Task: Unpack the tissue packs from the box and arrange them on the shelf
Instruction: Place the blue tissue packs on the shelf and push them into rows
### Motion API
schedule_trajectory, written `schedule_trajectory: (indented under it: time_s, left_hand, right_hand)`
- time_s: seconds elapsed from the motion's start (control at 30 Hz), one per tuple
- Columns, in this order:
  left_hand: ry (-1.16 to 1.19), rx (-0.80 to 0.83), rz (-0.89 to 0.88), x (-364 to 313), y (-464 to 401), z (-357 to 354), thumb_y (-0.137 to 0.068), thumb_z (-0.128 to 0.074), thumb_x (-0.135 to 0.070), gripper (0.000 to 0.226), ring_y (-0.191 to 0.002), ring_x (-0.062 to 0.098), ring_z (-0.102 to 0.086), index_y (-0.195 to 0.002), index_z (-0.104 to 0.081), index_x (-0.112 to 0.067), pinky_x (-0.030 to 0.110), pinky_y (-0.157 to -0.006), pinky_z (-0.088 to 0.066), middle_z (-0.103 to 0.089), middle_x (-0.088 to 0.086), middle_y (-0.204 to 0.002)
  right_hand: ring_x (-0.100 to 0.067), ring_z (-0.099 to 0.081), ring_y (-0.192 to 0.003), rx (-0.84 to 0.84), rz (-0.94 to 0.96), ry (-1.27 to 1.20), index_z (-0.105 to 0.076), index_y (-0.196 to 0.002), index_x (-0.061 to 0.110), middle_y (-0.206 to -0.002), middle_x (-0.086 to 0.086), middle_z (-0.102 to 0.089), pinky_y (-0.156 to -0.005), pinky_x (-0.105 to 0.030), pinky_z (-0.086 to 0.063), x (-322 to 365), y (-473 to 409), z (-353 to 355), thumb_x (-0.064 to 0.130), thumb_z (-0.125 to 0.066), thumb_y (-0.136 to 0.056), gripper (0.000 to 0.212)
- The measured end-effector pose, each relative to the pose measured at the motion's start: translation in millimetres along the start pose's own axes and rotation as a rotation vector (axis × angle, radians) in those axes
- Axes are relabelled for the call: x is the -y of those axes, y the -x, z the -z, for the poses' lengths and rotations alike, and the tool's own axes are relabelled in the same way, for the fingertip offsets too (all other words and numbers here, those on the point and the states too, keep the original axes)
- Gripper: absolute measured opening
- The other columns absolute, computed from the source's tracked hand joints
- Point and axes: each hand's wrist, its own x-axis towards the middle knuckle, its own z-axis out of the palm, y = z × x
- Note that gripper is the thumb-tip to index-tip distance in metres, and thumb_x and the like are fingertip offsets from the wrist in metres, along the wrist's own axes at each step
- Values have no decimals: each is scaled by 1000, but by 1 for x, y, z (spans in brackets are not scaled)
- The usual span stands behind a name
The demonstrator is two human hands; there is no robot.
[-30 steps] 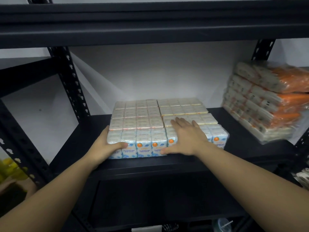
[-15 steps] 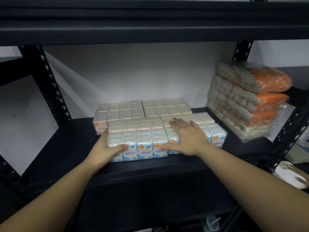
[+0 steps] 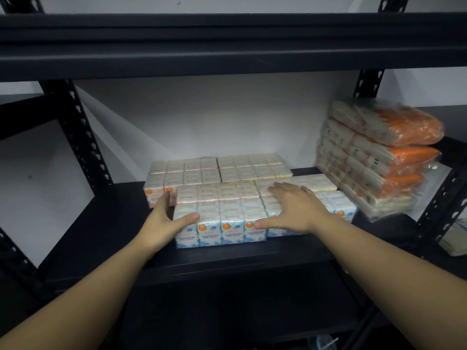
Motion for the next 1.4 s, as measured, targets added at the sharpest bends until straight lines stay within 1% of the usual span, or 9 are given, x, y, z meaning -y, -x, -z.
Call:
schedule_trajectory:
  time_s: [0.13, 0.2, 0.33, 0.4, 0.53, 0.83, 1.07, 1.33, 1.4]
  left_hand:
    - [-126, -74, -2, -20, -11, 14, -82, -81, -49, 51, -99, -13, -60, -122, -48, -48, 15, -90, -49, -55, -32, -114]
    - [-192, -96, -39, -29, -23, 19, -88, -78, -40, 50, -94, -17, -56, -125, -47, -48, 18, -98, -46, -55, -34, -115]
    - [-289, -180, 37, -33, -57, 34, -87, -79, -46, 79, -126, 21, -54, -151, -42, -19, 25, -94, -42, -49, -3, -143]
    - [-303, -179, 114, -32, -77, 39, -79, -79, -61, 79, -119, 22, -61, -142, -49, -22, 29, -88, -53, -57, -4, -136]
    - [-358, -115, 127, -29, -113, 49, -92, -71, -51, 26, -87, 14, -65, -101, -57, -32, 34, -78, -48, -65, -9, -92]
    - [-336, -128, 175, -3, -164, 61, -81, -76, -60, 42, -87, 21, -76, -99, -76, -22, 42, -92, -57, -80, -4, -91]
    - [-319, -100, 169, -3, -170, 58, -80, -78, -59, 42, -85, 21, -76, -101, -74, -22, 47, -92, -58, -79, -3, -92]
    - [-366, -84, 173, -6, -177, 46, -76, -78, -68, 60, -89, 18, -72, -111, -63, -22, 42, -92, -56, -74, -4, -101]
    - [-382, -63, 165, -10, -178, 38, -83, -77, -59, 47, -86, 13, -66, -107, -59, -22, 37, -87, -52, -69, -6, -98]
  right_hand:
    - [-23, -20, -156, 7, 42, -113, -24, -162, 37, -170, 2, -25, -125, -58, -14, 15, -12, 4, 105, -52, -50, 133]
    - [-21, -13, -158, 40, 67, -153, -17, -162, 44, -172, 5, -17, -126, -60, -8, 22, -18, 0, 103, -54, -53, 129]
    - [-16, -1, -159, 68, 73, -69, -12, -162, 48, -173, 9, -4, -127, -57, -1, 24, -22, -11, 108, -37, -58, 122]
    - [-15, 0, -159, 70, 74, -47, -10, -162, 48, -173, 10, -2, -128, -55, -1, 22, -22, -12, 109, -32, -58, 122]
    - [-12, 1, -159, 63, 63, -28, -9, -162, 48, -173, 13, 0, -128, -53, -1, 21, -24, -13, 110, -28, -57, 123]
    - [-10, 4, -159, 55, 58, -40, -10, -162, 49, -172, 15, 3, -128, -51, 1, 20, -23, -15, 109, -30, -59, 121]
    - [-15, -6, -157, 27, 61, -45, -17, -161, 50, -172, 6, -12, -128, -53, -2, 20, -21, -15, 108, -33, -59, 118]
    - [-14, 3, -159, 91, 84, -36, -9, -161, 52, -174, 4, -2, -127, -55, 3, 19, -18, -10, 103, -40, -66, 112]
    - [-15, 3, -159, 94, 86, -41, -9, -161, 52, -174, 4, -2, -127, -55, 4, 19, -18, -10, 103, -40, -66, 112]
